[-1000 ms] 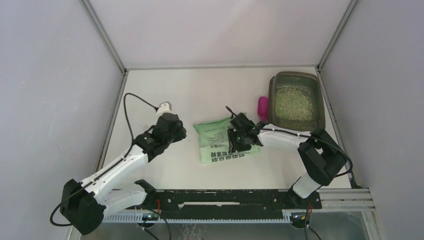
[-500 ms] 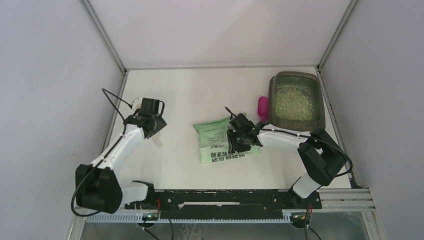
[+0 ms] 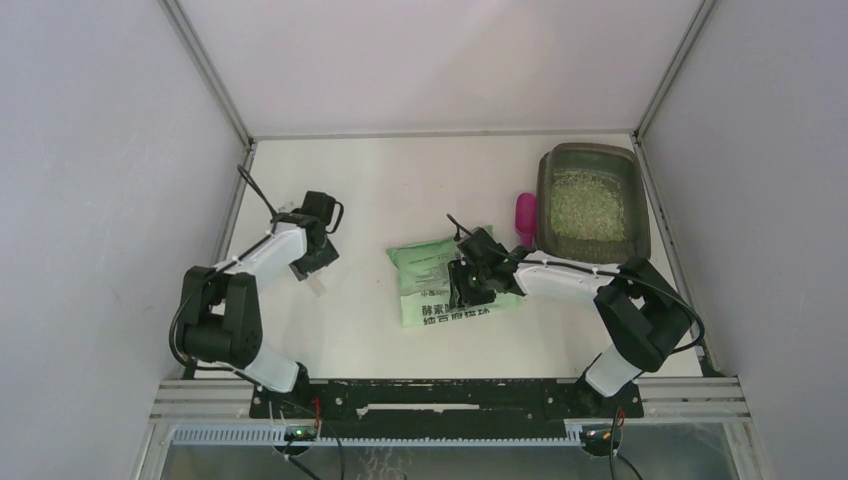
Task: Fill the litter box with clean litter
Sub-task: Pick up the clamp at the center of the board.
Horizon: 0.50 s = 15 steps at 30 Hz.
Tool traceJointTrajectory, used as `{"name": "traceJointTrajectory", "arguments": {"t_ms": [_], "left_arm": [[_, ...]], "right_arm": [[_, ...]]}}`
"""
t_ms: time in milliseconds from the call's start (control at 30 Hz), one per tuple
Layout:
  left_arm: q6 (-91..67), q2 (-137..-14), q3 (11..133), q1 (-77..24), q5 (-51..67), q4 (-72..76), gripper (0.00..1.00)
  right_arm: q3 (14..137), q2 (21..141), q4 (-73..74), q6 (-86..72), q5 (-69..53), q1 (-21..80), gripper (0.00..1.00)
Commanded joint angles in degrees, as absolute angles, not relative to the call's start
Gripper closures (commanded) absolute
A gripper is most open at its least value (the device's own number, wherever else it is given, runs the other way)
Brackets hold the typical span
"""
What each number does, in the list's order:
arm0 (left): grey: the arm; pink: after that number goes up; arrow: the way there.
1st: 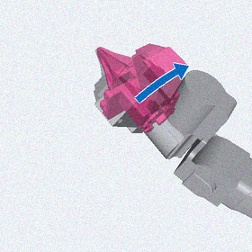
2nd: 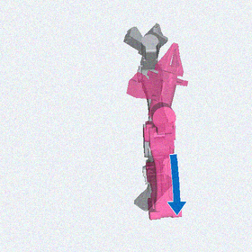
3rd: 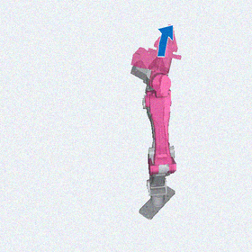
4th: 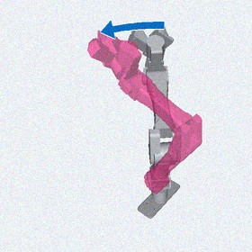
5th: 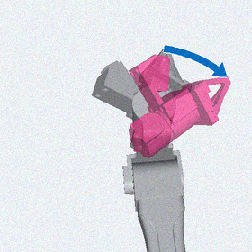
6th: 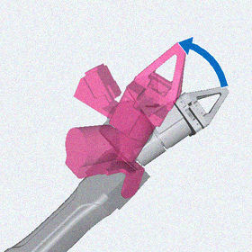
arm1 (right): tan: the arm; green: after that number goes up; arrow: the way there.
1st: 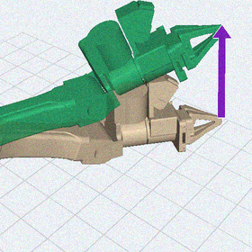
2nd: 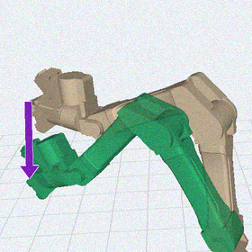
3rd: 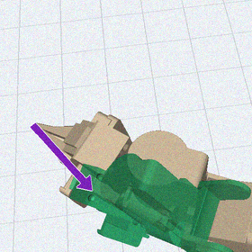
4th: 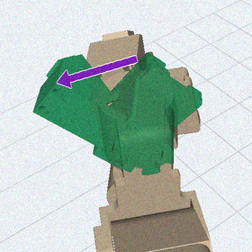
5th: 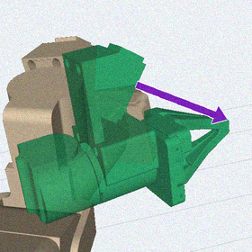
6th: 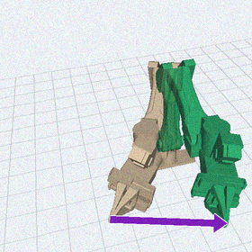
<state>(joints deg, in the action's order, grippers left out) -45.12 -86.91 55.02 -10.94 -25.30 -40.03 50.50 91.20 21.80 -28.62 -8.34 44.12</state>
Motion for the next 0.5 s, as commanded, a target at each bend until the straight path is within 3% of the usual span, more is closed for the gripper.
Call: {"name": "traceJointTrajectory", "arguments": {"t_ms": [0,333,467], "left_arm": [[-46.31,-89.41,59.84,-10.08,-27.66,-41.24,0.39],[-45.45,-96.43,65.12,-9.05,-28.81,-43.33,0.42],[-45.31,-97.5,64.67,-8.12,-28.49,-43.25,0.48]], "right_arm": [[48.96,91.4,17.85,-28.39,-10.79,44.82,0.48],[46.52,91.81,13.91,-29.19,-13.28,44.87,0.48],[46.19,92.02,13.49,-28.79,-13.76,44.74,0.48]]}}
